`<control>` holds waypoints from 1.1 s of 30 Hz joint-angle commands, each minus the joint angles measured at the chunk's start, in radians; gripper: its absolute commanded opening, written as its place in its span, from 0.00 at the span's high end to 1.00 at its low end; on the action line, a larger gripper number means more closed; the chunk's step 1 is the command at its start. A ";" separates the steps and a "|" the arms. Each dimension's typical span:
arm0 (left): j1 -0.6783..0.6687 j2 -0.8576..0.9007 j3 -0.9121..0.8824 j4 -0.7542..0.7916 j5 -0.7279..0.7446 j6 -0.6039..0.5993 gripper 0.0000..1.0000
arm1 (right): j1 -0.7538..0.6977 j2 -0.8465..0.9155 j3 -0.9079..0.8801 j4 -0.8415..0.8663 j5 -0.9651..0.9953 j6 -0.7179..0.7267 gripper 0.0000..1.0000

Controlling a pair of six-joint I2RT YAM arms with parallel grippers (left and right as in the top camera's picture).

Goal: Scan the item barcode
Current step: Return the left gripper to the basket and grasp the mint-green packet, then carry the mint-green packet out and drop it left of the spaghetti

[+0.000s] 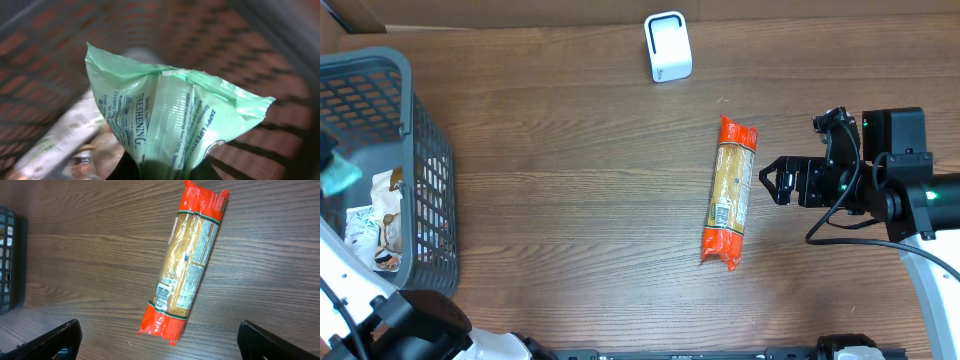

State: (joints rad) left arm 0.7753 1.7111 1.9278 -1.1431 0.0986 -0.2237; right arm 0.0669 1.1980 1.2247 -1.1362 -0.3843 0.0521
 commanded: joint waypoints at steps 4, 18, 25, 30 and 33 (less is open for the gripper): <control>-0.166 -0.092 0.123 -0.125 0.270 0.082 0.96 | 0.001 -0.003 0.018 0.008 0.010 -0.001 0.00; -0.853 -0.092 -0.427 0.093 0.224 -0.022 0.96 | 0.001 -0.003 0.018 0.042 0.010 0.000 0.00; -1.136 0.017 -0.763 0.550 0.219 -0.093 0.96 | 0.001 -0.003 0.018 0.040 0.010 0.000 0.00; -1.236 0.088 -0.767 0.644 0.182 -0.151 0.78 | 0.001 -0.003 0.018 0.039 0.010 0.000 0.00; -1.241 0.086 -0.747 0.673 0.183 -0.176 0.21 | 0.001 -0.003 0.018 0.037 0.010 0.000 0.00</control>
State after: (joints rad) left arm -0.4698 1.8023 1.1553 -0.4976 0.3027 -0.3454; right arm 0.0669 1.1980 1.2247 -1.1007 -0.3809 0.0525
